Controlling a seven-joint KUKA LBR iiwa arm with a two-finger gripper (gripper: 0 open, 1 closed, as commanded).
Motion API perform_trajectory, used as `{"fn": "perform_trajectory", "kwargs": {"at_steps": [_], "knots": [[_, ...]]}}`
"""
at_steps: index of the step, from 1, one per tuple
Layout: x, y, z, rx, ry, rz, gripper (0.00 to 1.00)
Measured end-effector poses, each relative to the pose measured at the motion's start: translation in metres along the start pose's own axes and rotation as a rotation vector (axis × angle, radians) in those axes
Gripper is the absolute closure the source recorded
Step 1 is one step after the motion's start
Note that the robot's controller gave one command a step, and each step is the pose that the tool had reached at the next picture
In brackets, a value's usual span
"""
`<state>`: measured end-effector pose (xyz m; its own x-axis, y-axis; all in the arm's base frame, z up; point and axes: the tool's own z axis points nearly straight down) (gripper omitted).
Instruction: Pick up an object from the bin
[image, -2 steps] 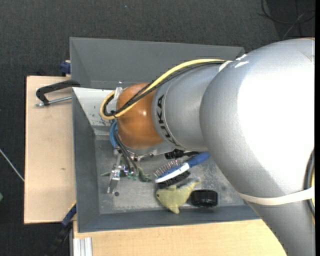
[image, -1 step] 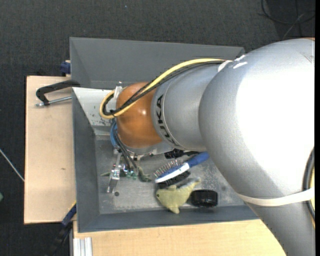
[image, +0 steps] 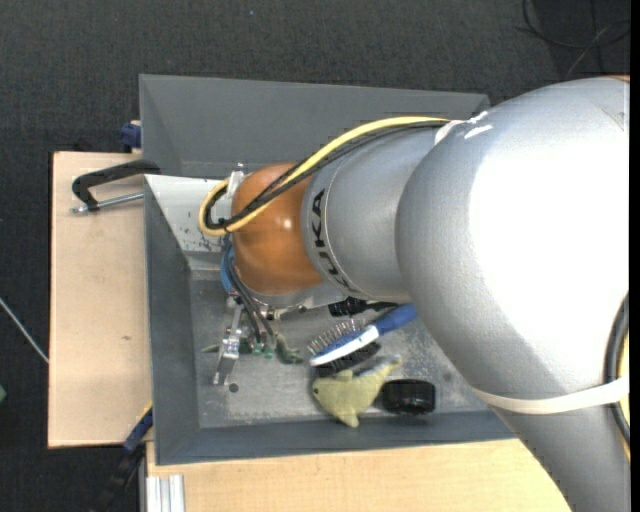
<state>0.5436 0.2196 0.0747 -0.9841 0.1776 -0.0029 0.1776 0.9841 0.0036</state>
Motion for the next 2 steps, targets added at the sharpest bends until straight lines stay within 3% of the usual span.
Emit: {"fn": "perform_trajectory", "kwargs": {"at_steps": [1, 2], "knots": [[-0.0007, 0.0009, -0.0008, 0.000, 0.000, 0.000, 0.00], [-0.0007, 0.0008, -0.0007, 0.000, 0.000, 0.000, 1.00]]}}
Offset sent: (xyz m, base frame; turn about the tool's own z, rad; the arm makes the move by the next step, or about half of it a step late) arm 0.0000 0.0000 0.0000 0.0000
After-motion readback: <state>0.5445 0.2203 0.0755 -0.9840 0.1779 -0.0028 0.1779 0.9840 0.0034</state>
